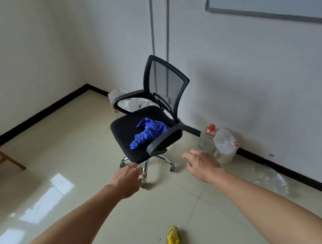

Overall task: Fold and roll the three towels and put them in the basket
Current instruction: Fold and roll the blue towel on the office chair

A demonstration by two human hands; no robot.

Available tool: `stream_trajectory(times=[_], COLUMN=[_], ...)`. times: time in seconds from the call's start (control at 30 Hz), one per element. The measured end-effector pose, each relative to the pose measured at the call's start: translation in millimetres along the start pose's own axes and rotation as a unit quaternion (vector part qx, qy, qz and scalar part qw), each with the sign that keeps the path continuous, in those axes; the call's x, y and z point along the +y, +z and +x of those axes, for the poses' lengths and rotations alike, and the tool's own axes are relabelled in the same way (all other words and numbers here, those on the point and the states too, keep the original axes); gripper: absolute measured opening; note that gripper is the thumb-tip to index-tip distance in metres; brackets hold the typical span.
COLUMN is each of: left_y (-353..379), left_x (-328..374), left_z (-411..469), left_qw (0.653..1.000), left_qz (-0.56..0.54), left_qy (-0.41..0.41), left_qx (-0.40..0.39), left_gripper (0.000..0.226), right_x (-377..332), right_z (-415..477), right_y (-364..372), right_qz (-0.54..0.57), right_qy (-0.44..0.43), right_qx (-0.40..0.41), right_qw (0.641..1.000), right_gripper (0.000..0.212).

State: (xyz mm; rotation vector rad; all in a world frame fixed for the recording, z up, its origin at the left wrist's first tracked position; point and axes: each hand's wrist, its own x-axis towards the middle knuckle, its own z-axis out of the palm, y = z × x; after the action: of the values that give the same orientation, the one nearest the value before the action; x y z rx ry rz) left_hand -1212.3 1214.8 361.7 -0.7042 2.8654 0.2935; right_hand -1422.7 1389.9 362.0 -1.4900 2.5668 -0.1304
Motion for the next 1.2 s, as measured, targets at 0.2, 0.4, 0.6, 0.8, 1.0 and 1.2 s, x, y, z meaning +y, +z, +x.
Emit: stream_trajectory(times=[0.2, 0.4, 0.6, 0.8, 1.0, 1.2], left_y=[-35, -65, -57, -55, -66, -64], left_x=[-82, -167, -265, -364, -442, -434], left_z=[79, 114, 152, 228, 298, 383], left_qw=[0.997, 0.990, 0.987, 0.994, 0.991, 0.984], left_qz=[-0.025, -0.039, -0.038, -0.039, -0.003, -0.005], left_qy=[-0.068, -0.131, -0.152, -0.079, -0.009, 0.072], left_qx=[0.011, 0.027, -0.024, -0.058, -0.133, -0.166], left_gripper=[0.027, 0.030, 0.032, 0.034, 0.034, 0.032], right_x=[-14, -68, -122, -141, -161, -145], right_z=[151, 276, 361, 425, 447, 445], right_y=[11, 7, 38, 78, 97, 128], right_qz=[-0.002, -0.014, 0.008, 0.025, 0.075, 0.127], right_qy=[-0.022, -0.079, -0.084, 0.037, 0.159, 0.260], right_qx=[-0.036, -0.079, -0.098, -0.135, -0.149, -0.117], right_qw=[0.999, 0.994, 0.992, 0.990, 0.973, 0.950], right_gripper=[0.039, 0.035, 0.036, 0.034, 0.033, 0.032])
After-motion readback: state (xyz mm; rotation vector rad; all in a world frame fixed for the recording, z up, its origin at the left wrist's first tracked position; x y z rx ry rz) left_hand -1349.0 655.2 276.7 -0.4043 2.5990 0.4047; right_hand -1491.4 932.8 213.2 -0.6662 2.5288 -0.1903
